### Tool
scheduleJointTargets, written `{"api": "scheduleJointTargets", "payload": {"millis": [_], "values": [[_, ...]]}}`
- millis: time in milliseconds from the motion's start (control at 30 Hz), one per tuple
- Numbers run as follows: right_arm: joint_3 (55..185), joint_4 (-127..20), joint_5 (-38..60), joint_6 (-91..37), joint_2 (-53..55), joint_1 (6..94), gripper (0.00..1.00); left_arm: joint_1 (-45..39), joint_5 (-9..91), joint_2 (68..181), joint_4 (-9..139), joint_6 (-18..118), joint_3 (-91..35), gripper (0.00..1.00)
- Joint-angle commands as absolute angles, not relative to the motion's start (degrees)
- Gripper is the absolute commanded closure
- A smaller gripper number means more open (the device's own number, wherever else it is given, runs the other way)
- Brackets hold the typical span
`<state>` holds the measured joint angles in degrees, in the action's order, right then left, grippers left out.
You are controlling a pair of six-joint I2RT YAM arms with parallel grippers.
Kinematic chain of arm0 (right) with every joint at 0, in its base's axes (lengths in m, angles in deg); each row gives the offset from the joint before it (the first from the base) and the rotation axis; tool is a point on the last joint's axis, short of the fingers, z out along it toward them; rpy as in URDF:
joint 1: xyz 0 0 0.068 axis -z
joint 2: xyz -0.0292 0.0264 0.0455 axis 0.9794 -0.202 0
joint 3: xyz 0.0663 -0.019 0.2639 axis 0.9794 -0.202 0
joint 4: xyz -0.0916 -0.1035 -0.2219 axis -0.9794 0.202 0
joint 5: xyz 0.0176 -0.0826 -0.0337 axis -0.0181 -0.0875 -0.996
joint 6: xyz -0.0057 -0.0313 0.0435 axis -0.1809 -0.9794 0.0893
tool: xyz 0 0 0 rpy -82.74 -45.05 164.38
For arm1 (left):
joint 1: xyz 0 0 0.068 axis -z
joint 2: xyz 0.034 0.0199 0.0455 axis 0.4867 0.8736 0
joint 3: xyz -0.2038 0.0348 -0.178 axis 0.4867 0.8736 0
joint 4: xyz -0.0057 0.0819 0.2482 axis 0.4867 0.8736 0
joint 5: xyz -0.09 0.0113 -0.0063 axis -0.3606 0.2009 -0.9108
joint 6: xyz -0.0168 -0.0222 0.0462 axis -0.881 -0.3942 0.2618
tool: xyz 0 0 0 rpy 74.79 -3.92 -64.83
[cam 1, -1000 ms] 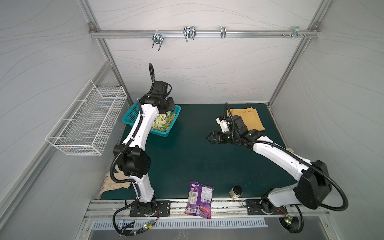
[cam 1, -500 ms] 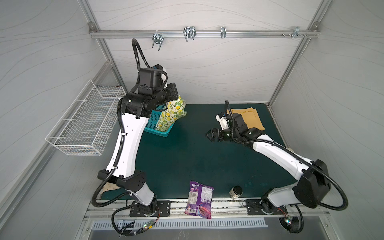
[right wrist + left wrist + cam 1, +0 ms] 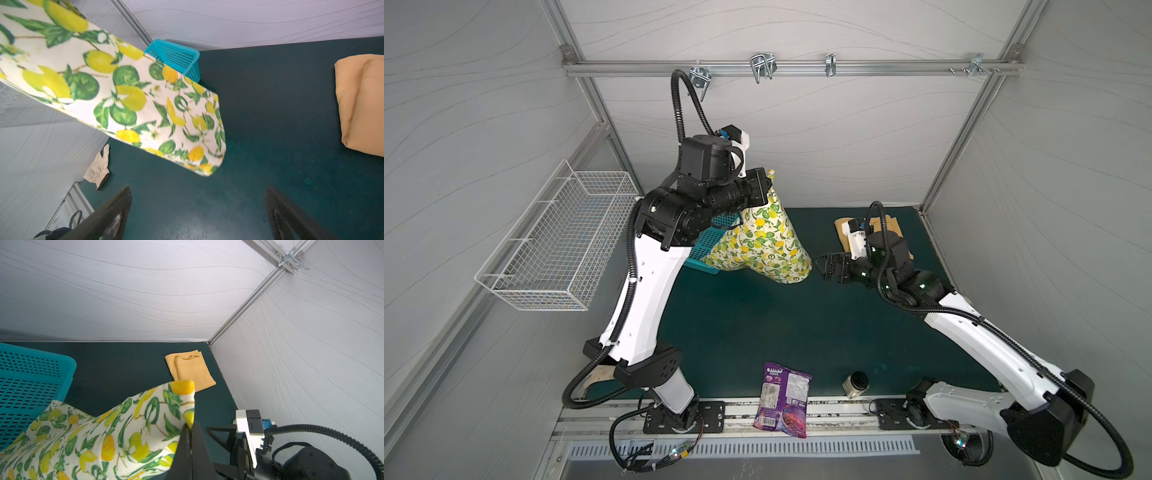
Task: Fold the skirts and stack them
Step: 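Lift the lemon-print skirt up out of the basket with the left gripper, then lower the skirt onto the table with the left gripper while the right reaches toward it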
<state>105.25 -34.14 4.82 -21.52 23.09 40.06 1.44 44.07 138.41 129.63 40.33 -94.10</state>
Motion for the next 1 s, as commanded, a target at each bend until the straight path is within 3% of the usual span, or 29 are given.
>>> {"api": "scheduleJointTargets", "payload": {"millis": [0,167,300,467,633,733,967], "values": [[103.5,-37.1,6.8,-24.9,23.2,39.8,0.01,4.0,42.6,143.1,125.8,38.8,-98.7,1.0],[100.1,-44.0,14.4,-33.6,22.8,39.7,0.01,7.4,42.5,150.4,126.8,37.8,-106.7,1.0],[99.5,-49.6,17.3,-38.2,20.2,39.7,0.01,8.0,43.8,148.9,125.8,37.9,-103.5,1.0],[104.2,-49.0,7.7,-41.5,12.5,39.7,0.01,8.0,44.7,145.3,124.7,38.8,-98.4,1.0],[100.5,-56.2,2.1,-42.8,13.1,39.6,0.01,8.0,46.6,143.0,126.9,40.7,-95.4,1.0],[100.0,-54.5,-1.1,-40.6,14.1,39.8,0.01,8.0,48.9,137.5,123.2,40.8,-85.2,1.0],[92.6,-56.3,0.8,-33.5,22.1,39.6,0.01,7.9,55.1,117.4,108.1,37.8,-46.0,1.0]]}}
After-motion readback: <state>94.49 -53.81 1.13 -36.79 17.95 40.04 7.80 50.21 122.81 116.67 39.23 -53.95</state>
